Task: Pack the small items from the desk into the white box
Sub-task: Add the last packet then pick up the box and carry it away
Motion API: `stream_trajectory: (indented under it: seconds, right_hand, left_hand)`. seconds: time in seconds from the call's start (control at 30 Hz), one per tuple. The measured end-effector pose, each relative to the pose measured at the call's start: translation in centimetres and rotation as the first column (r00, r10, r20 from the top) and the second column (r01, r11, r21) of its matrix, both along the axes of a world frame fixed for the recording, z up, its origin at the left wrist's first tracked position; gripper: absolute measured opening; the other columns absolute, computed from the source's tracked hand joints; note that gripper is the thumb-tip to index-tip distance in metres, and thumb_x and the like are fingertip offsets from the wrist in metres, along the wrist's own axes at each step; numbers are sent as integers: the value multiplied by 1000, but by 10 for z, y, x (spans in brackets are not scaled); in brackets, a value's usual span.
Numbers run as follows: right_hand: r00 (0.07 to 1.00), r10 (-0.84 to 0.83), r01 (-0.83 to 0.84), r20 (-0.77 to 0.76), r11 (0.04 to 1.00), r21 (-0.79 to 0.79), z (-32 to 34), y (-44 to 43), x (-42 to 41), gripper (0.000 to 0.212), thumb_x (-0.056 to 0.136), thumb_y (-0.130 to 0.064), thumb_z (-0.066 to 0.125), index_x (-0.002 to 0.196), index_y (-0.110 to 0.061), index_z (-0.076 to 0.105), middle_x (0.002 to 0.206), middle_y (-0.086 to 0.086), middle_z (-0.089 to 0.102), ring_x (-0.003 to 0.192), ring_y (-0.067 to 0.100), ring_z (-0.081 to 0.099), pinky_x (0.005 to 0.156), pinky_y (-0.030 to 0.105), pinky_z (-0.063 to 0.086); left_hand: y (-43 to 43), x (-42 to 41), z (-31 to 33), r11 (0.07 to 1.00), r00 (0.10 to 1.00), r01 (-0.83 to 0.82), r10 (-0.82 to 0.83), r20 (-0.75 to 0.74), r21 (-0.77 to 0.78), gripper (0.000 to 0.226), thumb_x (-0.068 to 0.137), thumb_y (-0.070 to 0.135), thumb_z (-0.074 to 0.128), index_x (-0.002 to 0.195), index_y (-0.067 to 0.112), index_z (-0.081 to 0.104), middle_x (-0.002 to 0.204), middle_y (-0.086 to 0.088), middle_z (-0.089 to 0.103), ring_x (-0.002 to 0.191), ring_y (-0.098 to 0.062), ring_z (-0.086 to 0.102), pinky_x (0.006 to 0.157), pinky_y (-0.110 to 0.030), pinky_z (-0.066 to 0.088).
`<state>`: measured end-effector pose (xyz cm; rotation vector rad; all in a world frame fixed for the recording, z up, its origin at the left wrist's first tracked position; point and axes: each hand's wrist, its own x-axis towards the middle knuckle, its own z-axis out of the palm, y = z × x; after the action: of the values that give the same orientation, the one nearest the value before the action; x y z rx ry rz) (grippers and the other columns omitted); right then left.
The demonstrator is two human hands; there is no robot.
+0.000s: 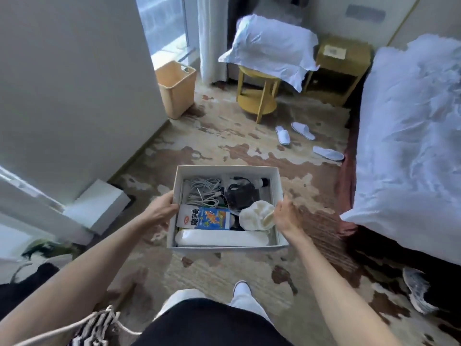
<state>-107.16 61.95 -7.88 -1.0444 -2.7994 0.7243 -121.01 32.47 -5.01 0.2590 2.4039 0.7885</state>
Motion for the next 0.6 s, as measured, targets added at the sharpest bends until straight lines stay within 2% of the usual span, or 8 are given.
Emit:
stream_trajectory:
  seconds: [0.03,0.1,0.17,0.23,0.3,0.37,0.47,0.6]
  right_hand:
    - [998,62,-62,6,998,3,3,-1,-27,18,94,-4,35,82,-8,48,57,1,45,54,23,48,45,28,30]
    - [985,171,-171,9,985,16,7,-7,-78,21,91,0,33,78,-9,47,60,4,50,56,25,53,48,29,35]
    - [959,282,-283,37,959,19,7,-19,-128,24,90,0,32,76,-8,49,64,7,53,58,26,56,50,28,37]
    - [925,376,-376,47,927,-14,3,-37,-178,24,91,-2,33,83,1,55,68,10,55,64,28,58,53,33,40]
    - [889,456,-454,48,889,-56,-2,-61,-226,28,93,-5,33,95,7,58,81,16,61,73,32,61,60,39,47]
    - [851,520,-517,74,854,-57,-5,-88,-271,32,97,-12,32,100,6,59,89,19,65,79,35,64,68,44,53]
    - [802,587,-584,111,809,-65,-8,-135,-336,32,99,-19,32,101,-2,60,87,18,69,80,33,67,75,47,55]
    - [732,674,-667,103,739,-97,-2,-200,-408,13,94,-10,41,92,-7,54,84,14,64,79,32,63,74,50,54]
  left_hand:
    - [-7,-11,2,999,999,-45,45,-6,1,21,87,11,43,106,14,51,85,-7,63,67,-21,64,43,-29,53]
    - [-22,-31,4,991,991,-131,131,-4,-4,18,90,14,45,106,13,51,96,-11,64,82,-28,65,65,-41,59]
    - [-42,-50,1,977,977,-212,212,-12,-24,19,92,15,45,109,9,51,108,-16,63,95,-33,63,82,-46,56]
    - [-65,-70,-4,952,952,-305,304,-20,-39,24,92,20,46,111,7,52,114,-18,63,103,-35,60,89,-47,52]
    - [-90,-88,-10,921,922,-388,387,-18,-39,32,88,29,49,111,8,54,117,-18,63,107,-36,59,94,-47,49]
    - [-117,-109,-19,881,881,-473,473,-4,-30,33,87,31,51,109,7,56,116,-18,64,105,-35,60,94,-46,49]
    - [-158,-140,-33,812,812,-583,584,5,-32,25,90,25,49,107,9,55,113,-16,66,100,-33,61,90,-41,50]
    - [-214,-181,-44,738,737,-674,675,49,-27,24,91,22,45,112,13,53,116,-15,65,103,-32,60,92,-42,50]
